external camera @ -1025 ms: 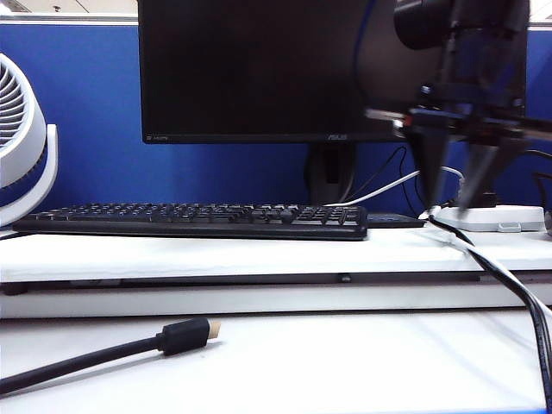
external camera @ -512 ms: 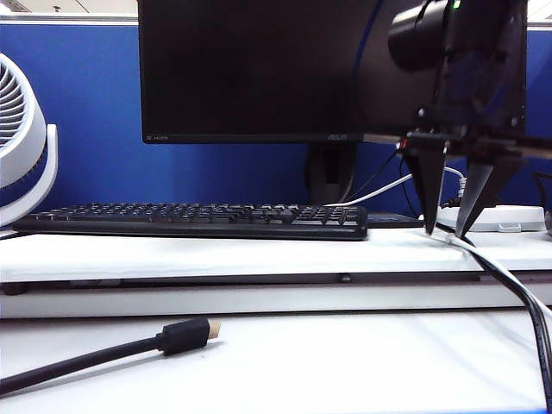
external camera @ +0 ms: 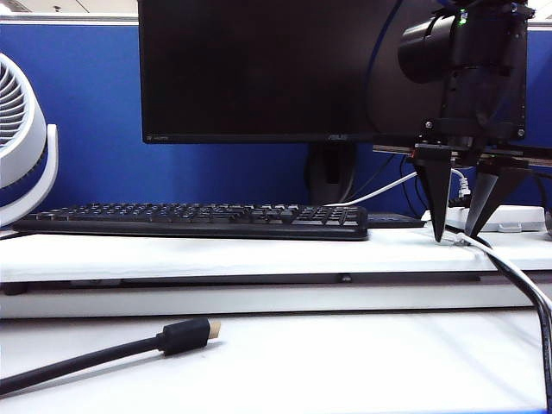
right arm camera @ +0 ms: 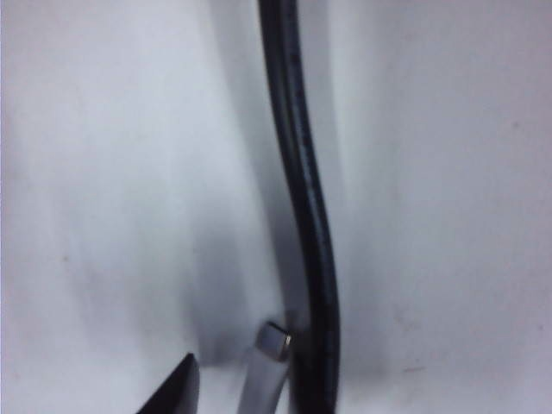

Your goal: Pick up the Type-C charging cable and the charging base, insert one end of the Type-C charger into the corresponding slot on the base, and finally place the plugged-in charger back on the table.

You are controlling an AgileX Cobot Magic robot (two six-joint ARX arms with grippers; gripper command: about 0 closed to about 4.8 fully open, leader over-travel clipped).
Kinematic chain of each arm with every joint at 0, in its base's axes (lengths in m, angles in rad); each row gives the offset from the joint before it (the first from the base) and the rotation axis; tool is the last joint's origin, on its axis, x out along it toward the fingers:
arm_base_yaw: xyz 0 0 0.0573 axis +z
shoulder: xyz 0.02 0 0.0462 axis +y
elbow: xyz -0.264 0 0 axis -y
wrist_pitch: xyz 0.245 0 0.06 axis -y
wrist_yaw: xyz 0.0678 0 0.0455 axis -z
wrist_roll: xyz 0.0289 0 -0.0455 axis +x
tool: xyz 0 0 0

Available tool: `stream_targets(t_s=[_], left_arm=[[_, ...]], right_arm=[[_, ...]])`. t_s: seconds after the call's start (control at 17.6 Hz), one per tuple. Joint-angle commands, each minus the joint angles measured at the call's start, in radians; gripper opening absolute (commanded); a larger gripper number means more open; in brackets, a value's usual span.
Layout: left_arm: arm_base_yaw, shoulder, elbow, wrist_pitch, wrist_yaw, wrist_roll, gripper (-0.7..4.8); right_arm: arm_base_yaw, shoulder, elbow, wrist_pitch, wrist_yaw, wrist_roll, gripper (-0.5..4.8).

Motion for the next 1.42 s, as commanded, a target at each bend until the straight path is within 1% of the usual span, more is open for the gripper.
stream_targets(t_s=[0.06, 0.11, 0.34, 0.4, 0.46, 0.51, 0.68, 0.97, 1.2, 1.31, 1.42], left_arm=[[-0.001, -0.006, 0.003, 0.02, 0.007, -0.003, -0.05], [-0.001, -0.006, 0.003, 0.02, 0.007, -0.003, -0.05], [-0.001, -0.006, 0.003, 0.02, 0.007, -0.003, -0.05], [-0.001, -0.006, 0.003, 0.02, 0.007, -0.003, -0.05], [-0.001, -0.007, 0.003, 0.02, 0.007, -0.003, -0.05], [-0.001, -0.006, 0.003, 0.02, 0.007, -0.003, -0.05], [-0.001, -0.007, 0.003, 0.019, 0.007, -0.003, -0.05], [-0.001, -0.007, 0.003, 0.019, 0.01, -0.004, -0.05], [-0.001, -0.007, 0.004, 0.021, 0.055, -0.003, -0.05], [-0.001, -0.007, 0.003, 0.022, 0.077, -0.003, -0.05], [0.0, -0.007, 0.003, 0.045, 0.154, -0.003, -0.05]], right_arm=[[-0.002, 0.001, 0.002, -0.006, 0.005, 0.005, 1.37], [-0.002, 0.001, 0.002, -0.016, 0.005, 0.005, 1.02], [-0.002, 0.002, 0.002, -0.055, 0.005, 0.005, 1.02], [-0.002, 0.003, 0.002, -0.058, 0.001, 0.005, 0.81], [-0.002, 0.008, 0.002, -0.059, -0.011, 0.005, 0.45], [-0.002, 0.013, 0.002, -0.06, -0.034, -0.003, -0.07], [0.0, 0.011, 0.01, -0.029, -0.082, -0.091, -0.07], [0.001, -0.056, 0.131, -0.051, -0.348, -0.251, -0.07], [0.001, -0.18, 0.179, -0.03, -0.488, -0.381, -0.07], [0.001, -0.257, 0.181, 0.031, -0.564, -0.397, -0.07], [0.001, -0.349, 0.181, 0.148, -0.657, -0.397, -0.07]])
